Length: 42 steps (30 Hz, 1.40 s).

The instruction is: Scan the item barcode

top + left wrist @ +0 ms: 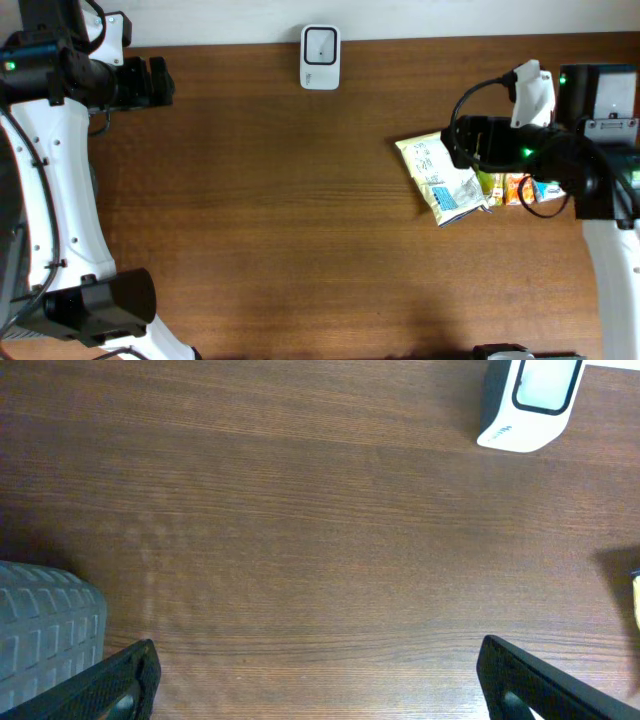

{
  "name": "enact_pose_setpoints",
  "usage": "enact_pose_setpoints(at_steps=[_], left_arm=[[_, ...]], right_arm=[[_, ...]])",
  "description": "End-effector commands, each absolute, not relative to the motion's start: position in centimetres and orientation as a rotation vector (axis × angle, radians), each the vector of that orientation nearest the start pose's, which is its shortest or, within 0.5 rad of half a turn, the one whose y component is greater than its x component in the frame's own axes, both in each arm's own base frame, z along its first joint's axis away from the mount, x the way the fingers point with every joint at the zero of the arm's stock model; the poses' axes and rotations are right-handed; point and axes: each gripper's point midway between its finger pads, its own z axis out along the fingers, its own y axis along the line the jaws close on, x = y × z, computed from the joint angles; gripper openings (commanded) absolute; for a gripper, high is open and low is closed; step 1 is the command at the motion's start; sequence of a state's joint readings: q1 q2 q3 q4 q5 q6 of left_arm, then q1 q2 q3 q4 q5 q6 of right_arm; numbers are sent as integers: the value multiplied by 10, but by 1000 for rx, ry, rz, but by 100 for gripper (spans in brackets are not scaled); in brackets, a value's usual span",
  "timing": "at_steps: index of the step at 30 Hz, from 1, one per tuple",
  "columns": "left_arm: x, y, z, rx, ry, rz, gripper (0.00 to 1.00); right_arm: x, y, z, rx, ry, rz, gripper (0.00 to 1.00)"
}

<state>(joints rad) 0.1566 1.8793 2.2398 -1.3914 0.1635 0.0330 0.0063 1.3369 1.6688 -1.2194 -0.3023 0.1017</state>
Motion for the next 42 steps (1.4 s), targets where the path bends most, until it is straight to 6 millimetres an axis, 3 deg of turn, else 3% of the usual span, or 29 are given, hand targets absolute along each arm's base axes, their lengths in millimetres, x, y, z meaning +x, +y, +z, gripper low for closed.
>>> enact_pose_setpoints(at_steps=[1, 5, 8, 10, 14, 16, 19, 25, 28, 30, 42], left_arm=[[433, 42, 297, -101, 2589, -136, 99], [433, 42, 297, -101, 2589, -136, 99], [433, 42, 297, -102, 2589, -136, 99], [433, 42, 297, -101, 2589, -136, 99], [433, 42, 297, -101, 2589, -136, 99], [433, 42, 297, -101, 2589, -136, 99], [433, 42, 297, -101, 2589, -136, 99], [433, 42, 297, -101, 2588, -136, 99], [433, 42, 297, -102, 2589, -136, 99], [433, 42, 297, -101, 2589, -136, 99], [433, 42, 297, -101, 2589, -136, 99]], right_arm=[[319, 51, 326, -77, 2432, 366, 99], [317, 61, 326, -234, 2385, 332, 99], [328, 67, 330, -302, 2171, 219, 99], [327, 66, 321, -294, 2021, 196, 99], [298, 62, 294, -284, 1758, 174, 99], [268, 55, 268, -263, 1639, 148, 99], [243, 39, 238, -199, 1519, 84, 99], [243, 38, 194, -191, 1483, 77, 99], [244, 35, 181, -183, 1537, 68, 99], [244, 34, 160, -185, 1621, 67, 99], [244, 34, 158, -182, 1631, 75, 99]])
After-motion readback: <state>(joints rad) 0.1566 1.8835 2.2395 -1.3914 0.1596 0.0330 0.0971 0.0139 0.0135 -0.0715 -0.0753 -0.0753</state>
